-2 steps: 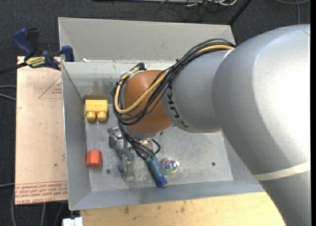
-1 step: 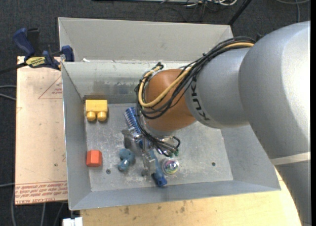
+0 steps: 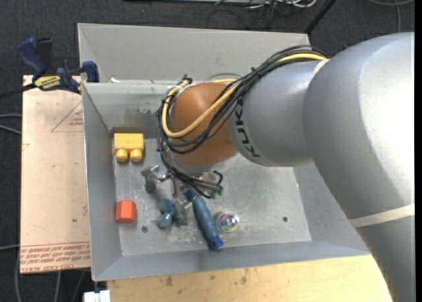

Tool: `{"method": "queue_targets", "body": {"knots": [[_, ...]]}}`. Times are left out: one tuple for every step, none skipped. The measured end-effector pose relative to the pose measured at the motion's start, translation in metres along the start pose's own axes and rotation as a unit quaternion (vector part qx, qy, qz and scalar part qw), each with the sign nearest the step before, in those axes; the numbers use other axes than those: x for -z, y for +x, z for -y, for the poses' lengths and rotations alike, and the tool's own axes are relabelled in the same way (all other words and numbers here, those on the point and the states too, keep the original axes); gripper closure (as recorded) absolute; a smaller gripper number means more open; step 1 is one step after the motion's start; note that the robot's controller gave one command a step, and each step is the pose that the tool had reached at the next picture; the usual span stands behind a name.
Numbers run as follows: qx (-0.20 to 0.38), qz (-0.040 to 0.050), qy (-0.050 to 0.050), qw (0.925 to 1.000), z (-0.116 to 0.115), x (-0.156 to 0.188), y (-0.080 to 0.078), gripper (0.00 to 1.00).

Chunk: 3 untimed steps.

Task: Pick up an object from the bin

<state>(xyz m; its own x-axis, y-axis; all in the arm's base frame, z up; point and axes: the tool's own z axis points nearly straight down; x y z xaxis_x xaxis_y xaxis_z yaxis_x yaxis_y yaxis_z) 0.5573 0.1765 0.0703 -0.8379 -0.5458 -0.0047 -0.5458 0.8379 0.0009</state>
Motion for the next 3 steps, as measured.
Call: {"method": "queue_targets", "body": {"knots": [[-0.001, -0.0007, 0.0, 1.0, 0.001, 0.0, 0.001, 1.0], [-0.022, 0.004, 0.002, 0.9998, 0.013, 0.151, -0.01, 1.0], [0.086, -0.0045, 0.0, 0.9963, 0.041, 0.128, 0.073, 1.0]]}}
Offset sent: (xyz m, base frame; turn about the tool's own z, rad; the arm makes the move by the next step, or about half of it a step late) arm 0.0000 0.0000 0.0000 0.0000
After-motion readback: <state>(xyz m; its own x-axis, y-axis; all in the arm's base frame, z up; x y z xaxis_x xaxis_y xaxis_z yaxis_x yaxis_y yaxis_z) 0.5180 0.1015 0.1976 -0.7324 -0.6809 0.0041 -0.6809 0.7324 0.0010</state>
